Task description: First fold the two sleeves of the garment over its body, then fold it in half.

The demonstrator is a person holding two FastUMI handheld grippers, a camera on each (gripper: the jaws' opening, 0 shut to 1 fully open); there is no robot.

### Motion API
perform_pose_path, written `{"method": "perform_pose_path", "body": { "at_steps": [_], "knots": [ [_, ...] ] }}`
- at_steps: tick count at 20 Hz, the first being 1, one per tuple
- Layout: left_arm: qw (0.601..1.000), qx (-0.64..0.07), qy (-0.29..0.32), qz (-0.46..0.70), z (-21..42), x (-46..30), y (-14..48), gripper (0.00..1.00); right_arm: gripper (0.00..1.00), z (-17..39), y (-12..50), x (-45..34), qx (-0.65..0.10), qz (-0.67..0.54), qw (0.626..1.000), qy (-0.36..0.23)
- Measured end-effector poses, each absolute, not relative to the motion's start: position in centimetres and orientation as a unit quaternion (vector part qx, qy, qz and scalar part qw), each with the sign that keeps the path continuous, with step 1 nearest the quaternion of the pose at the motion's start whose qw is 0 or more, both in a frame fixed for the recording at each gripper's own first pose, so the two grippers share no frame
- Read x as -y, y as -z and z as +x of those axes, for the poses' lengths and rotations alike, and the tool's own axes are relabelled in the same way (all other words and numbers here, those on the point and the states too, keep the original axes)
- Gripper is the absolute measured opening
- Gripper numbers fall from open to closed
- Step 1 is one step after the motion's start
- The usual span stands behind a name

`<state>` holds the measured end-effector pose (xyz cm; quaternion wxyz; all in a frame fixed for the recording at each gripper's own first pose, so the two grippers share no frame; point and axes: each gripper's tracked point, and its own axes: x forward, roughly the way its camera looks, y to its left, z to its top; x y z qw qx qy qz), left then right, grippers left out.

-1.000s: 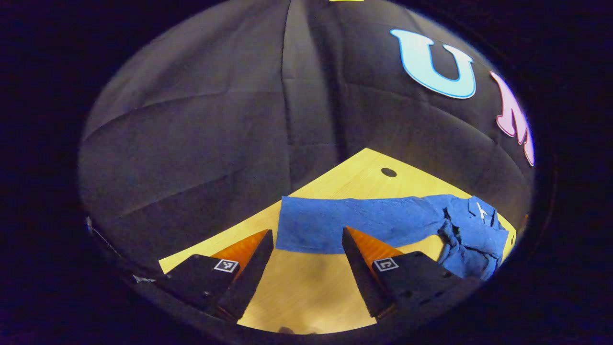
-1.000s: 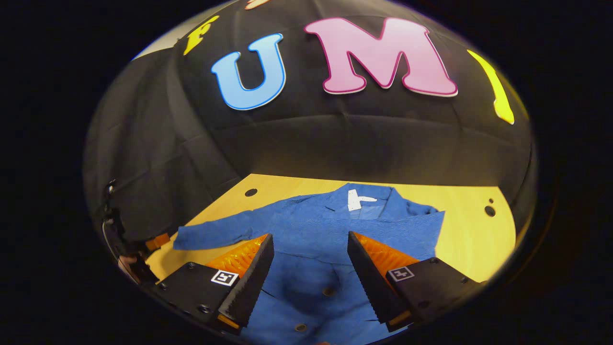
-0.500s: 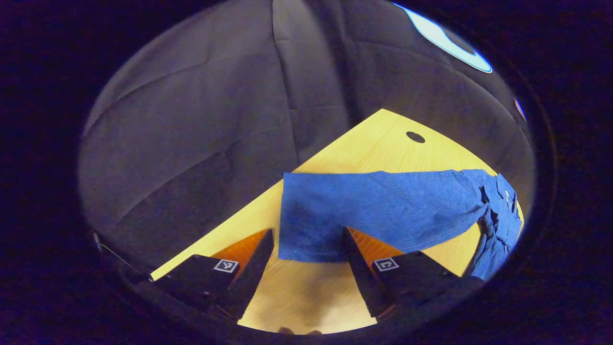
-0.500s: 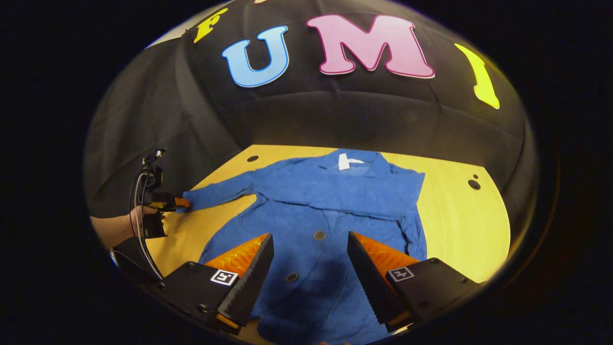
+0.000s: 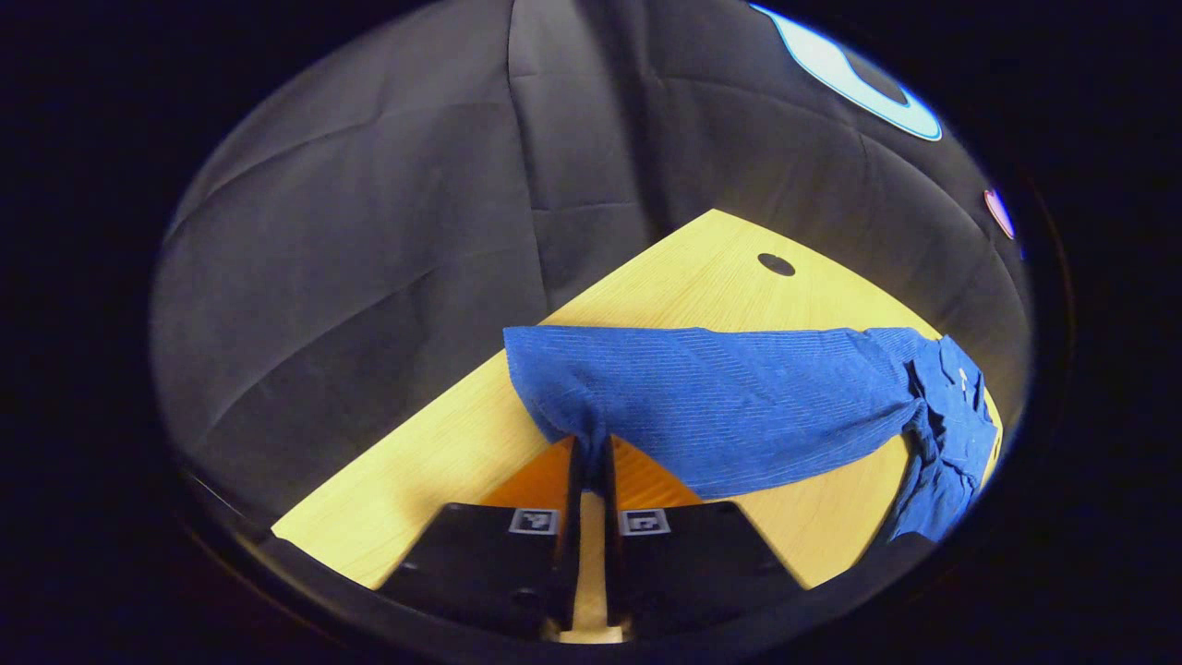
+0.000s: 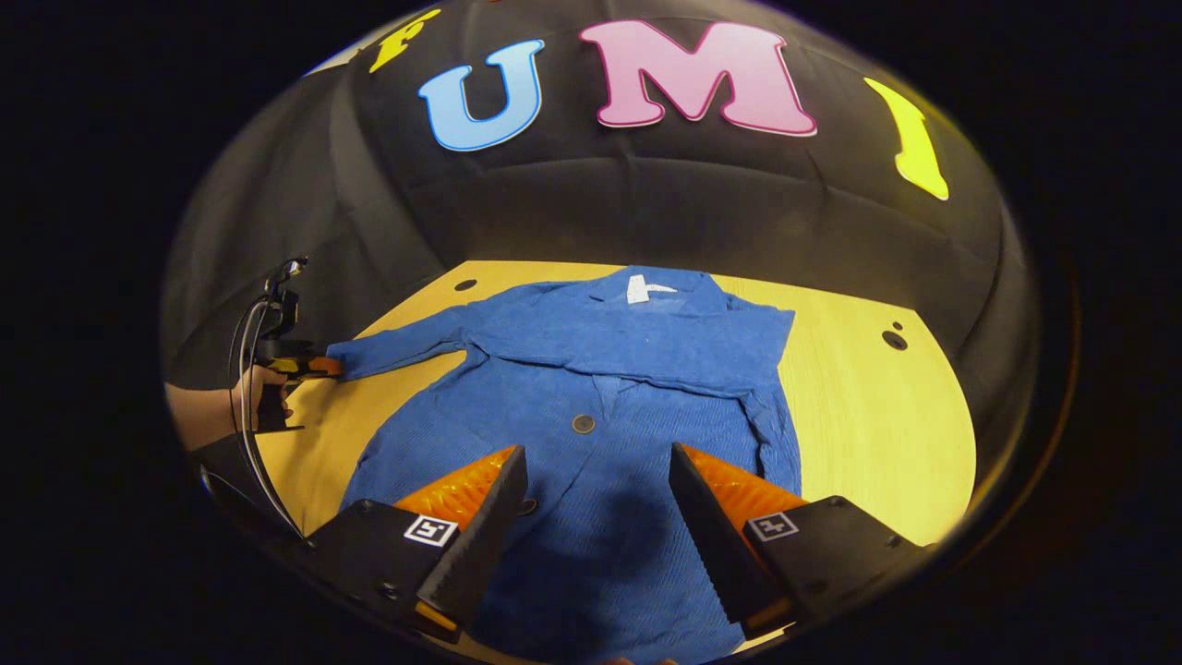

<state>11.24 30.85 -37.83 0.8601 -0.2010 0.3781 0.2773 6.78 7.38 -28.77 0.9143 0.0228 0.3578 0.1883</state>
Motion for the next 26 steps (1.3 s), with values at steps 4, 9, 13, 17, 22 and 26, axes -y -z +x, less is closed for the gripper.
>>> {"method": "perform_pose_path", "body": {
  "at_steps": [4, 9, 13, 17, 22, 26],
  "knots": [
    [0.860, -0.373, -0.270, -0.219, 10.8, -30.6, 37.4, 0.00, 0.98, 6.5, 29.4, -5.8, -0.363, 0.029, 0.914, -0.179],
    [0.883, -0.329, -0.269, -0.197, 12.7, -30.0, 32.5, 0.00, 0.98, 6.7, 29.8, -4.4, -0.366, 0.034, 0.914, -0.173],
    [0.913, -0.283, -0.223, -0.190, 16.7, -25.8, 26.0, 0.00, 0.98, 7.0, 29.6, -2.4, -0.363, 0.043, 0.918, -0.155],
    [0.942, -0.261, -0.151, -0.148, 22.7, -16.3, 21.7, 0.00, 0.98, 7.6, 29.3, 0.5, -0.351, 0.048, 0.927, -0.125],
    [0.961, -0.257, -0.015, -0.099, 28.3, 2.1, 19.1, 0.00, 0.98, 8.0, 28.9, 6.8, -0.336, 0.016, 0.939, -0.068],
    [0.961, -0.252, 0.080, -0.084, 31.2, 15.7, 18.7, 0.00, 0.98, 6.3, 29.6, 11.1, -0.352, 0.054, 0.934, -0.011]
  ]
}}
